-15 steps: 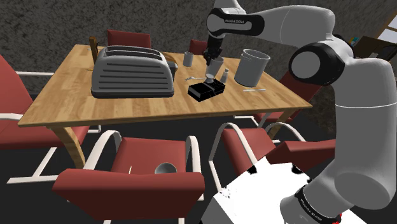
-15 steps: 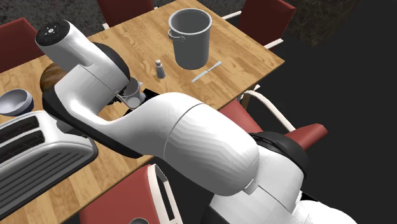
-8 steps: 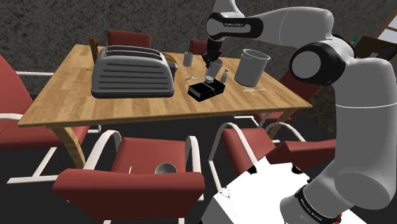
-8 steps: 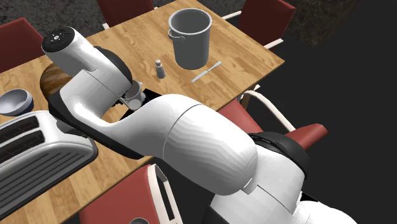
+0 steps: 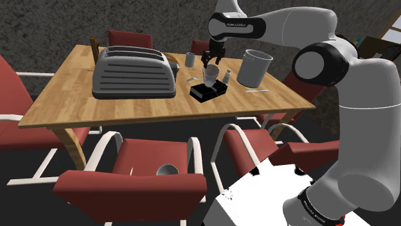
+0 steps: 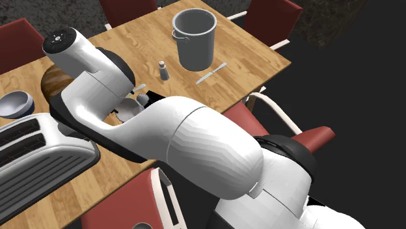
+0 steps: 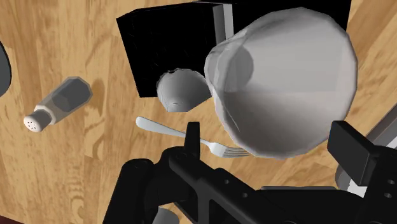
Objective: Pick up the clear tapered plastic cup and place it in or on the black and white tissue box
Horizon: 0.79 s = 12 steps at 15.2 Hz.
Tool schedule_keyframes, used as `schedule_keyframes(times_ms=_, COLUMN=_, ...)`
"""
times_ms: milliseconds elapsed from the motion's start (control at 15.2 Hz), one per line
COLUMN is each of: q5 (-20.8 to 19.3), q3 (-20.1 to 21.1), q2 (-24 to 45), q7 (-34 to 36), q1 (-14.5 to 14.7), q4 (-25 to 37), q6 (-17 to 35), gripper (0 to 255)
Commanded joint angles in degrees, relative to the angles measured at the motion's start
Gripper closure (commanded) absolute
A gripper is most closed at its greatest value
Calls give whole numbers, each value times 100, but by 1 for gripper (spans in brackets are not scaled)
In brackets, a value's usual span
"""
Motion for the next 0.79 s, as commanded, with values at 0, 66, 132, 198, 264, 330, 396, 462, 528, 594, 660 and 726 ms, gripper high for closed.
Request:
schedule_keyframes(times_ms=0, q5=0, q3=0, q2=0, q7=0, q1=0, q4=0, q6=0, gripper=0)
schedule_keyframes(times_ms=66, q5=-5, q3=-1, q2=-56, q7=0, q1=15, q4=97, q6=-154, gripper=0)
schedule_keyframes(times_ms=132, q5=-9, q3=-1, q2=-102, q7=0, q1=29, q4=210, q6=-314, gripper=0)
schedule_keyframes(times_ms=198, q5=-12, q3=-1, q2=-139, q7=-2, q1=42, q4=339, q6=-481, gripper=0)
schedule_keyframes(times_ms=264, q5=-13, q3=-1, q2=-160, q7=-3, q1=52, q4=453, q6=-617, gripper=0)
schedule_keyframes(times_ms=330, q5=-13, q3=-1, q2=-160, q7=-3, q1=52, q4=453, q6=-617, gripper=0)
schedule_keyframes(times_ms=396, q5=-13, q3=-1, q2=-162, q7=-3, q1=52, q4=450, q6=-616, gripper=0)
schedule_keyframes(times_ms=462, q5=-13, q3=-1, q2=-161, q7=-3, q1=52, q4=453, q6=-617, gripper=0)
schedule_keyframes(times_ms=528, q5=-13, q3=-1, q2=-160, q7=-3, q1=52, q4=453, q6=-617, gripper=0)
schedule_keyframes(times_ms=594, q5=-13, q3=-1, q2=-160, q7=-3, q1=52, q4=453, q6=-617, gripper=0)
schedule_keyframes(times_ms=660, q5=-13, q3=-1, q2=-160, q7=-3, q1=52, q4=453, q6=-617, gripper=0)
schedule_keyframes(times_ms=726, q5=-13, q3=-1, q2=-160, q7=-3, q1=52, q4=453, q6=-617, gripper=0)
